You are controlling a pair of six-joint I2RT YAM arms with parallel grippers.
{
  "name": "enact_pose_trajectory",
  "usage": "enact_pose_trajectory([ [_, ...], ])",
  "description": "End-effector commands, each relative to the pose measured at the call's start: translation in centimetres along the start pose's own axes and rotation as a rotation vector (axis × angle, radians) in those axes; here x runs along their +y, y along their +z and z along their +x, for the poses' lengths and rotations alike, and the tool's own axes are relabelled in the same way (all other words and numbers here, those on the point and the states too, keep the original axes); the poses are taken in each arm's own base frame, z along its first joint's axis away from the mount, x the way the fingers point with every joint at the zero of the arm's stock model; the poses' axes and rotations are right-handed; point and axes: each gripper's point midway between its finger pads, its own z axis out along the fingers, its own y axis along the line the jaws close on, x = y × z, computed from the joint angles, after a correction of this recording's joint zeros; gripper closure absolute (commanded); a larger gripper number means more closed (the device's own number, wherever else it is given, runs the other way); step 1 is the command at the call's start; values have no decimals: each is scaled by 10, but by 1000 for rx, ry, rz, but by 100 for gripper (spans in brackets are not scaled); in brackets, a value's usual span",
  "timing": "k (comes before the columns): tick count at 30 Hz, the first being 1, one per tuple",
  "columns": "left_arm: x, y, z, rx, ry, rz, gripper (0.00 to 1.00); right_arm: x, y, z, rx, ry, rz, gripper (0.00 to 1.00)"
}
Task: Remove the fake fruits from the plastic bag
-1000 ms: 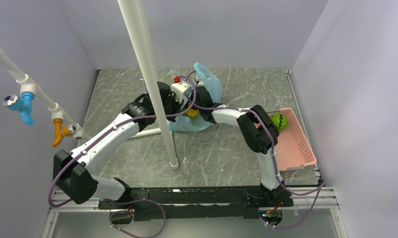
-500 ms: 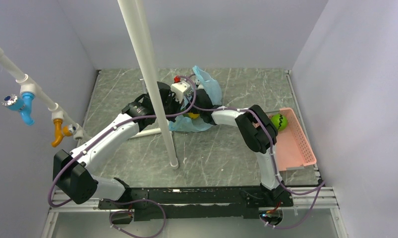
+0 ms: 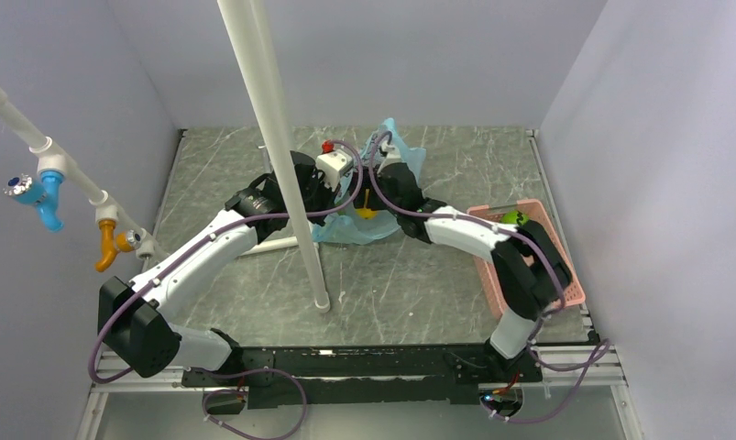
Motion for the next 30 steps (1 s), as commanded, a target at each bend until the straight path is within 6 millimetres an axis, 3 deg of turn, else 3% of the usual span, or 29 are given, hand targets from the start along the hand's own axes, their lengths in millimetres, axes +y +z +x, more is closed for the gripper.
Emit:
enact_pose_trajectory([
  [1, -5, -5, -15, -49, 2, 18, 100, 23, -41, -21, -58, 4, -138, 100],
  [8, -3, -3, -13, -41, 4, 4, 100, 34, -115, -42, -124, 2, -251, 100],
  [15, -2, 1, -9, -20, 3, -1, 100, -6, -178, -71, -252, 82, -193, 100],
  [20, -2, 0, -10, -23, 4, 1, 100, -45, -206, -79, -313, 154, -133, 100],
  [22, -2, -1, -11, -25, 3, 2, 100, -67, -208, -78, -325, 188, -43, 100],
  [27, -3, 0, -11, -25, 4, 3, 100, -174, -226, -47, -338, 428, 465, 100],
  [30, -4, 0, -11, -22, 6, 7, 100, -206, -237, -34, -361, 500, 579, 100],
])
